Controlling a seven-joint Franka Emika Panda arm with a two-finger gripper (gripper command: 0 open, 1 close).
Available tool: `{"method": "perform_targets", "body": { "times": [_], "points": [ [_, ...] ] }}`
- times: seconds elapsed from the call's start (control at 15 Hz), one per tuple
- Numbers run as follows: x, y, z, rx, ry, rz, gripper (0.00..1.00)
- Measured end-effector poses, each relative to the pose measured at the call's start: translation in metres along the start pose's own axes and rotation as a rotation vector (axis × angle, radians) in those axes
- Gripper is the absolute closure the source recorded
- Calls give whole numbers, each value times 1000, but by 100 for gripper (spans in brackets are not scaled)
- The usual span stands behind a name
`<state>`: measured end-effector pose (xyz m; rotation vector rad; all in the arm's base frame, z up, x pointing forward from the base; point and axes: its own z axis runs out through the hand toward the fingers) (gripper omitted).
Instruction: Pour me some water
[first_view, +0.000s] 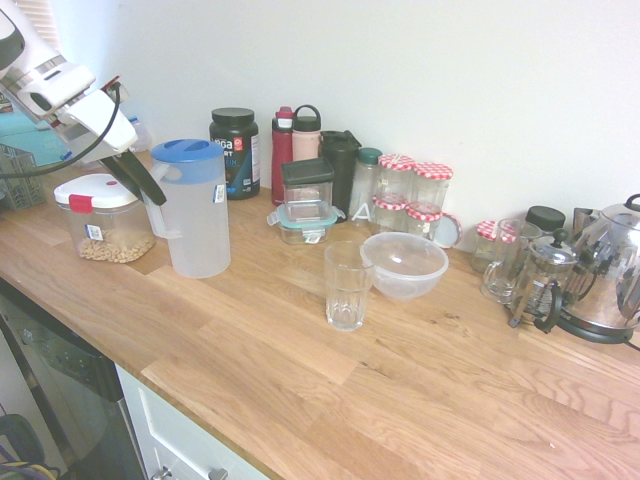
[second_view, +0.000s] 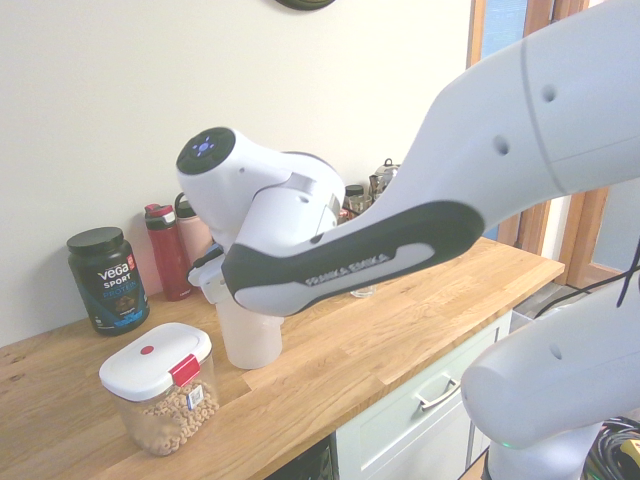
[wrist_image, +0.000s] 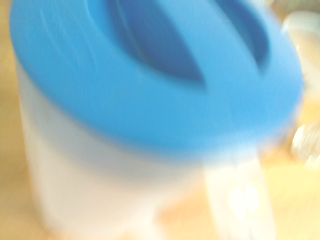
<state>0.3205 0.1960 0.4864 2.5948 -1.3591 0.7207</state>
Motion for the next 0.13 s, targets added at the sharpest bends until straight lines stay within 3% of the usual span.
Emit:
{"method": "perform_targets", "body": {
  "times": [0.13],
  "points": [
    [12, 17, -21, 10, -143, -17, 0]
  ]
}}
